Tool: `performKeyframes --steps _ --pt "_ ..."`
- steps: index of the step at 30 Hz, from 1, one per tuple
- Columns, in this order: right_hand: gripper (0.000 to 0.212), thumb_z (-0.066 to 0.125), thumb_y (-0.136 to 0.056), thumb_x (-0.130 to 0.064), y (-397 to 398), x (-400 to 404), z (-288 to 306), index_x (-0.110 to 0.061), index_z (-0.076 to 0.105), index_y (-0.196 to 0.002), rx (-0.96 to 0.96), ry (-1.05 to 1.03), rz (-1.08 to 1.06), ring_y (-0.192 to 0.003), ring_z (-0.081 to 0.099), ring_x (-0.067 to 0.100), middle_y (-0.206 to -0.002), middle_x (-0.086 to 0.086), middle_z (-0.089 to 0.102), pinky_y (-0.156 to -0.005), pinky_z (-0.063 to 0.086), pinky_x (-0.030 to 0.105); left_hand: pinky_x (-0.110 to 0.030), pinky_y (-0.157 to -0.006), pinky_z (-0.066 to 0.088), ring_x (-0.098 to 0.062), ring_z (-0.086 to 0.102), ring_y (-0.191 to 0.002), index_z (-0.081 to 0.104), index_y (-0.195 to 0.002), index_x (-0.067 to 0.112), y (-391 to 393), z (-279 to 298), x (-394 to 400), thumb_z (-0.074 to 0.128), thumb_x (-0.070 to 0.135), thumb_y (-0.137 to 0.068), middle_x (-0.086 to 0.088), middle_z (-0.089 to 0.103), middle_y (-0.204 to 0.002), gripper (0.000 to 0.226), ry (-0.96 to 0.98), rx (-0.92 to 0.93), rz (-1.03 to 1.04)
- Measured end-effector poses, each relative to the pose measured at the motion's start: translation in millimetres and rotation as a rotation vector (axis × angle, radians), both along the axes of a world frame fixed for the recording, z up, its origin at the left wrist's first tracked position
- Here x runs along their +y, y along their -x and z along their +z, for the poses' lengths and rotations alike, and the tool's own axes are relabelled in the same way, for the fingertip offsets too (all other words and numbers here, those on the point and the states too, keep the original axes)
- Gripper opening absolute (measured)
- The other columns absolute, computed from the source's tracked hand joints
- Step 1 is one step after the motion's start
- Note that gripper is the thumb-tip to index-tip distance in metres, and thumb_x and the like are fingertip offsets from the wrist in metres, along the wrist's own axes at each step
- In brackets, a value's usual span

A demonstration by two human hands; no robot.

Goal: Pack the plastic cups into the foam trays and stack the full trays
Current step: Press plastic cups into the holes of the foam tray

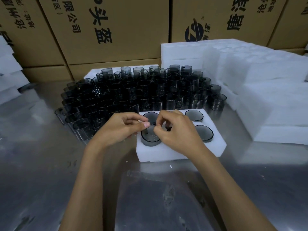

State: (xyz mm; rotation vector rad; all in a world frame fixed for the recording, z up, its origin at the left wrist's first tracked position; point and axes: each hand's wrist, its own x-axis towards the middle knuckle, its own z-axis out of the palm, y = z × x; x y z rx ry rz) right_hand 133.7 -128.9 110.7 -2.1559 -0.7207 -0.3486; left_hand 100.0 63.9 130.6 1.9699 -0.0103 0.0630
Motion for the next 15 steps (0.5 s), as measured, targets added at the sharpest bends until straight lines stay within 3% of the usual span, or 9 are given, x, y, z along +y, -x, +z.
performKeyframes --steps 4,8,15 --pt "0.009 0.064 -0.083 -0.023 -3.4 0.2 -2.7 -0.023 0.062 -0.075 0.001 0.104 -0.001 -0.092 0.043 0.010 -0.084 -0.011 0.056 -0.077 0.047 0.035 -0.018 -0.052 0.042 -0.012 0.052 -0.054 0.069 -0.105 0.024 -6.3 -8.8 1.6 0.078 0.024 -0.082 0.000 0.053 -0.064 0.025 -0.049 0.013 0.003" --pt "0.006 0.065 -0.085 -0.024 -5.1 1.0 -4.1 -0.024 0.066 -0.079 -0.041 0.177 -0.030 -0.096 0.041 0.012 -0.094 -0.011 0.056 -0.087 0.031 0.030 -0.018 -0.045 0.042 -0.013 0.053 -0.048 0.056 -0.117 0.030 -10.0 -11.8 2.1 0.078 0.024 -0.082 -0.004 0.059 -0.068 0.042 -0.052 0.058 0.015" --pt "0.003 0.065 -0.085 -0.025 -4.9 0.9 -4.8 -0.028 0.064 -0.084 -0.027 0.161 -0.035 -0.095 0.045 0.010 -0.092 -0.013 0.056 -0.088 0.031 0.030 -0.024 -0.049 0.049 -0.017 0.060 -0.052 0.054 -0.127 0.030 -8.7 -13.3 3.6 0.076 0.029 -0.083 0.000 0.068 -0.067 0.050 -0.030 0.109 -0.008"
